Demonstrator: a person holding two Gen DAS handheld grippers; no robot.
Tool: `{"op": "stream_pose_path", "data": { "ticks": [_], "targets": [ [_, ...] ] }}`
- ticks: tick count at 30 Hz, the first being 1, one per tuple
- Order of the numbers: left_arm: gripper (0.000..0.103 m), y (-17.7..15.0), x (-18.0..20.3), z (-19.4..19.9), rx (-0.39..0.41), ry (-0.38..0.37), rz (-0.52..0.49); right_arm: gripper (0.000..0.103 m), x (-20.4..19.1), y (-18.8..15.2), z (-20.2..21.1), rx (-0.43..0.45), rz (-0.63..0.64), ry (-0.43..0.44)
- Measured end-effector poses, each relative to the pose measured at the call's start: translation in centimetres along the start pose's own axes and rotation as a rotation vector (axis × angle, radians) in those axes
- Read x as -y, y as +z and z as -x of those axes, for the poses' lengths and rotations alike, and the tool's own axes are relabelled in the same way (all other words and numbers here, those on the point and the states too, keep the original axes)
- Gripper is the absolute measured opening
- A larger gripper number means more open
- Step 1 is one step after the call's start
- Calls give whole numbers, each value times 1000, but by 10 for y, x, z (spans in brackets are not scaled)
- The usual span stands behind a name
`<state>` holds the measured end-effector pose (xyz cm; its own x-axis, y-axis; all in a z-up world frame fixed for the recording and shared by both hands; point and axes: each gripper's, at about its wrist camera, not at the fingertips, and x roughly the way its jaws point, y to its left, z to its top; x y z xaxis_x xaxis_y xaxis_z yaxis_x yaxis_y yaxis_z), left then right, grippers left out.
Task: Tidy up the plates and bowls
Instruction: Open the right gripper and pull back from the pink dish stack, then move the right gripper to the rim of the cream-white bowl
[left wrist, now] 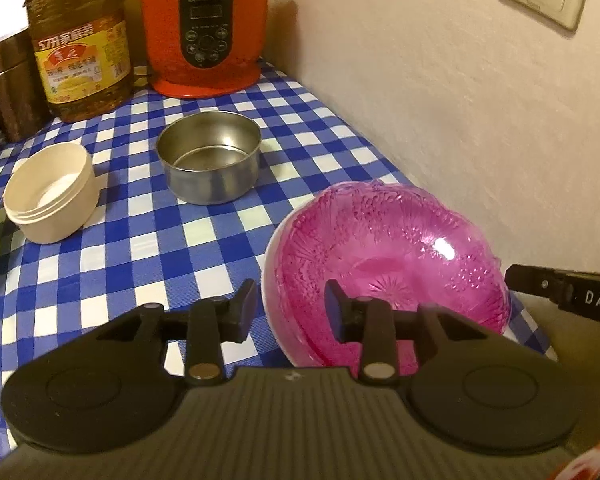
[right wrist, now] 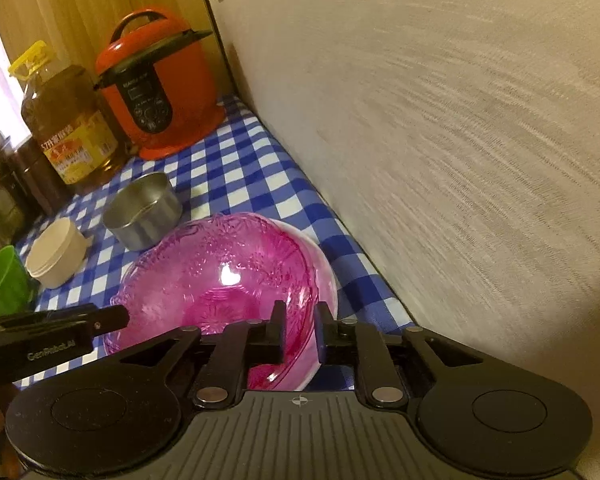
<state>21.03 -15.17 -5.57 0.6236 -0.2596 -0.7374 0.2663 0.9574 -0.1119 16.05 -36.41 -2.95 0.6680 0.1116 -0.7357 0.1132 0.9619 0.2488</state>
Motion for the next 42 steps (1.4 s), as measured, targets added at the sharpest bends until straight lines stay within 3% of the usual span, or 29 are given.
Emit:
{"op": "stream_pose_path", "data": {
  "ticks": [4,13,42],
  "targets": [
    [33,0,-5,11,16,-10,36,27,-2,-1,5,2,-11,5],
    [33,-5,-11,37,15,-24,87,37,-12,-6,19,-6,-13,12],
    [34,-51,-53,130,19,28,175,39,-100,-45,67,-46,113,121]
  ]
}}
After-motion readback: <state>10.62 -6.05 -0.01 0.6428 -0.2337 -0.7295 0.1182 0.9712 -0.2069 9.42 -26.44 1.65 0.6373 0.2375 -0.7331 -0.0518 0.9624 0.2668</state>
